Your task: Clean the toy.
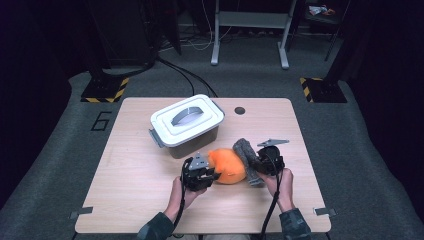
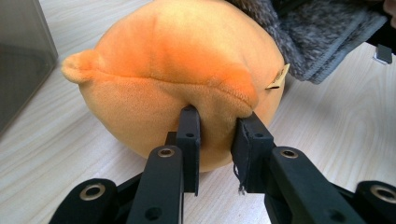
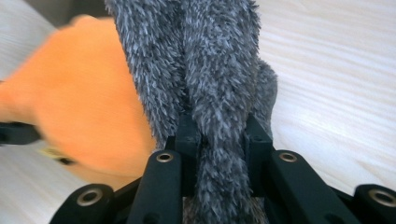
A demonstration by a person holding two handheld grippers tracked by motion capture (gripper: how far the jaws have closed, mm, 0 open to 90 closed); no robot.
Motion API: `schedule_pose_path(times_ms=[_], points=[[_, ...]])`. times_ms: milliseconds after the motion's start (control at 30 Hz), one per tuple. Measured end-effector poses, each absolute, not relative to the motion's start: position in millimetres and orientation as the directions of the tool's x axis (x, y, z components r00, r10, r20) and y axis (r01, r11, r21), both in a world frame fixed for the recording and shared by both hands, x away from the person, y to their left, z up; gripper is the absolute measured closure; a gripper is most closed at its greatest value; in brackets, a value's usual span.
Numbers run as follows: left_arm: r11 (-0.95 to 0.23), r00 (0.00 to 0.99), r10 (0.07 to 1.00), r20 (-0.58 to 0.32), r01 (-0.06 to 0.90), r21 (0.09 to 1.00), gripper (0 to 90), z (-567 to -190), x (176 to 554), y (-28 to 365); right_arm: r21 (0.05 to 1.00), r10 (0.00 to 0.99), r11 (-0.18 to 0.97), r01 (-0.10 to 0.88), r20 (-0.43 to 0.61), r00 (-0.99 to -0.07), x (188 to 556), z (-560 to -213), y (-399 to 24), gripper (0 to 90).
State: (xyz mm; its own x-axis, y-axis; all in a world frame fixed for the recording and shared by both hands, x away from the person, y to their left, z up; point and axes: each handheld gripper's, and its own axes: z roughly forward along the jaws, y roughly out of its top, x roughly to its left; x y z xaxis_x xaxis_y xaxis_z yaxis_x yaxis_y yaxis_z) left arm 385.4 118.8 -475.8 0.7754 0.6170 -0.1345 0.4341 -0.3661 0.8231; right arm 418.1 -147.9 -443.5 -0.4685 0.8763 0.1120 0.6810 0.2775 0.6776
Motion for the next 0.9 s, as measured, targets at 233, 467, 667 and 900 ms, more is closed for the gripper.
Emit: schedule_pose_path(times_ms=[233,467,667,900], points=[[-0.364,0.774,0.618,-0.139,0.438,0.822,73.8,-476.5,385.4,120.3,0.607,0.898,0.248,0.755,0.148,-0.414,428.3,-473.5,-163.2,73.3],[-0.362,0.773,0.619,-0.141,0.439,0.822,73.8,-476.6,386.0,121.3,0.623,0.910,0.213,0.752,0.153,-0.385,425.4,-470.2,-171.1,74.0],[-0.362,0.775,0.616,-0.142,0.439,0.822,73.7,-477.3,386.1,122.7,0.719,0.884,0.241,0.651,0.115,-0.454,410.9,-431.4,-161.0,73.9],[-0.362,0.773,0.618,-0.140,0.438,0.823,72.8,-477.5,386.0,123.5,0.718,0.839,0.310,0.624,0.103,-0.535,408.7,-425.9,-135.1,73.9]])
